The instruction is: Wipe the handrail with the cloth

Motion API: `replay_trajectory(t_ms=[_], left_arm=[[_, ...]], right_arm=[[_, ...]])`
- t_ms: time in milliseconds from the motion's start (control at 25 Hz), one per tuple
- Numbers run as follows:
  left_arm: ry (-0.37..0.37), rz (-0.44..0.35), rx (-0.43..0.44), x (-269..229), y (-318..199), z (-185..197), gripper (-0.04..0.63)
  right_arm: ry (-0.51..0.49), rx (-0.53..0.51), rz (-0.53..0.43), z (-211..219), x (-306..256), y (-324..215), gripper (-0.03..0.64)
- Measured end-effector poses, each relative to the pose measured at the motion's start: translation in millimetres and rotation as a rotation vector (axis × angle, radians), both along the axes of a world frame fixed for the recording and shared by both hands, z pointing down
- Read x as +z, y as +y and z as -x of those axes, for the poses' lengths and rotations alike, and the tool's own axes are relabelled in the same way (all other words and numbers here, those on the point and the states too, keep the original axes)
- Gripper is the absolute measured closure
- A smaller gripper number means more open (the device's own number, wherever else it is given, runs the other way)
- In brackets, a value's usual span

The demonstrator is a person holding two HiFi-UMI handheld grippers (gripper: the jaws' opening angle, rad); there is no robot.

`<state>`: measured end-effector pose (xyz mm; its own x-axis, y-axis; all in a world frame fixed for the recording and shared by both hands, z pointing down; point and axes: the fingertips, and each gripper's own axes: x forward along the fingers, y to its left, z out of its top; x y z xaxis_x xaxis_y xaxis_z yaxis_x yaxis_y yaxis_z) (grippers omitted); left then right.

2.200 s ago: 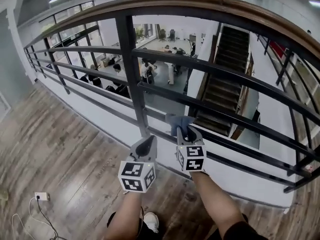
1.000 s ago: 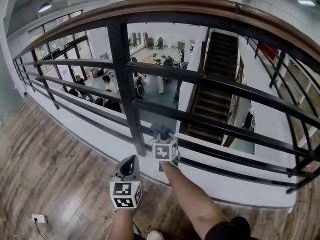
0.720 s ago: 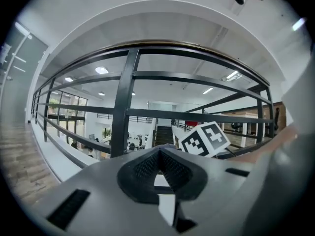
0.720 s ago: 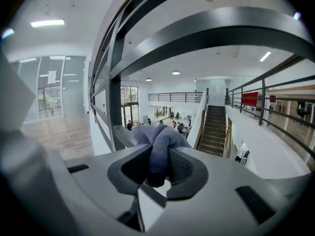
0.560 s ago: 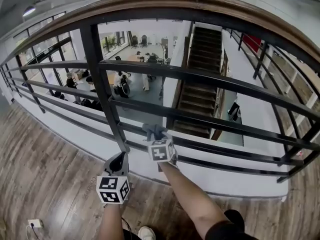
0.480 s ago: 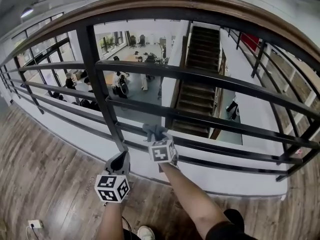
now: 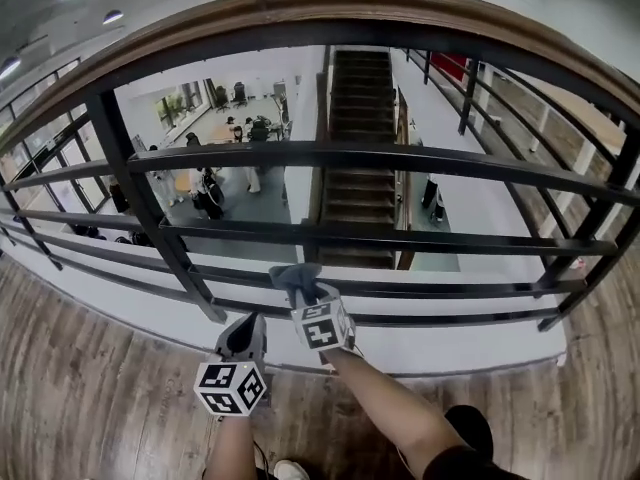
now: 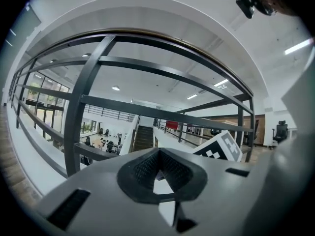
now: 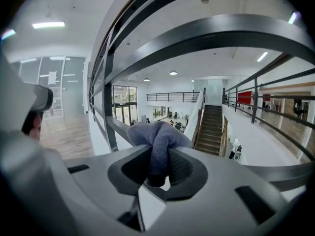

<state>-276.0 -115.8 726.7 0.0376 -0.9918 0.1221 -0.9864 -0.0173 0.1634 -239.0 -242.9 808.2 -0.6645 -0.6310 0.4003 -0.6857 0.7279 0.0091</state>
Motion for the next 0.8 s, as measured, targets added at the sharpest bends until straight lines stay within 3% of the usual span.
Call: replay_trajectory(t_ms=[280,520,680,800], left_arm=[[-0.061,0.027,0.103,7.3,-23.3,-55.5,0.594],[-0.069,0.027,0.182,10.4,-41.5,-100.3,0.594],[-0.014,-0.021,0.237,5.4,-59.6,-143.3,0.594],[-0.048,-0.011,0.278,11.1,-69.0,-174.8,0.594]], right_arm=[[-0.093,0.122,-0.003,-72.3,-10.3,-25.5,0.538],[-0.08,0.177,0.023,-130.4,-8.0,-34.2,0.538],[-0.067,0.19,0.005,-173.1,-1.8,-44.0,0.538],[-0.068,0.204,0.001,-202.2,-6.3,-47.4,0.538]])
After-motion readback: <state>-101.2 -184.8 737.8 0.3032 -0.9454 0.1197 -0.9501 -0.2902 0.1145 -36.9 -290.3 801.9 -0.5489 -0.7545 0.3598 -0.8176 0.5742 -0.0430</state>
